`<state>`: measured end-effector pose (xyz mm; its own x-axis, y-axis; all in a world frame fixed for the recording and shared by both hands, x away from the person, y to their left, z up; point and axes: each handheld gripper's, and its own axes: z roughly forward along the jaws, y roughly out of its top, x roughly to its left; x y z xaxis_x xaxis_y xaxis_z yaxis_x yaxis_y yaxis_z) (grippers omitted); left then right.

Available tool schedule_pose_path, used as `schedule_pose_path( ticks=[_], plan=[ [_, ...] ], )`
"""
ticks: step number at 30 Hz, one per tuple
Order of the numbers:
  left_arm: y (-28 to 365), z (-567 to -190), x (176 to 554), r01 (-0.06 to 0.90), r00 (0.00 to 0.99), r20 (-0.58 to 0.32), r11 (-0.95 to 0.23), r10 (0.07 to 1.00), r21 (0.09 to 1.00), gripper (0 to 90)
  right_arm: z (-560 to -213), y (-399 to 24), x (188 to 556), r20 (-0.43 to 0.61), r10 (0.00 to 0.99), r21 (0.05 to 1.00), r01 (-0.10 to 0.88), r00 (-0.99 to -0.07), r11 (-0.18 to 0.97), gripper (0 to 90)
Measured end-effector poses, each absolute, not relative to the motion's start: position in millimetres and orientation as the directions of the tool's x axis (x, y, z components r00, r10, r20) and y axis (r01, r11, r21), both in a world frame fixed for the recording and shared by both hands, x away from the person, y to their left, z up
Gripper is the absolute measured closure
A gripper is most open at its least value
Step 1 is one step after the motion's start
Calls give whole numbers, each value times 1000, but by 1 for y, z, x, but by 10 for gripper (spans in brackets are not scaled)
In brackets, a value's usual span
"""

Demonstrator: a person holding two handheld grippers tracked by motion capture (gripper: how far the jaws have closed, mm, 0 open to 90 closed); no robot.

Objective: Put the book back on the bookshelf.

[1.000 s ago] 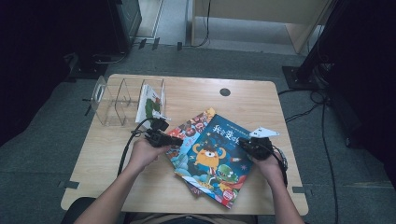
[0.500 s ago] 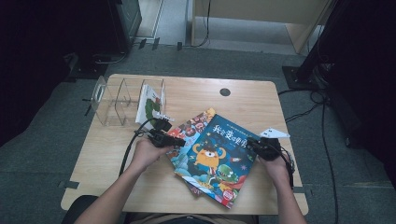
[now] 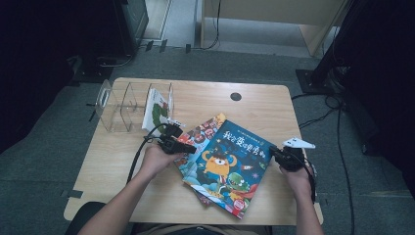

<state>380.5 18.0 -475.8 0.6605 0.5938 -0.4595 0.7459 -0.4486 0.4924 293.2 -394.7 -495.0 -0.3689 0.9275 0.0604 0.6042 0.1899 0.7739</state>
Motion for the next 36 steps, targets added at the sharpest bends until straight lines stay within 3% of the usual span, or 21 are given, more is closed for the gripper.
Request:
schedule_pose_path(
  ticks=[13, 36],
  plan=[
    [14, -480, 380, 745, 664, -459, -466, 591, 477, 815, -498, -410, 288, 85, 948, 745, 651, -307, 144, 873],
    [9, -480, 363, 729, 683, -462, -497, 566, 470, 812, -500, -395, 307, 108, 934, 742, 652, -341, 152, 900]
  ],
)
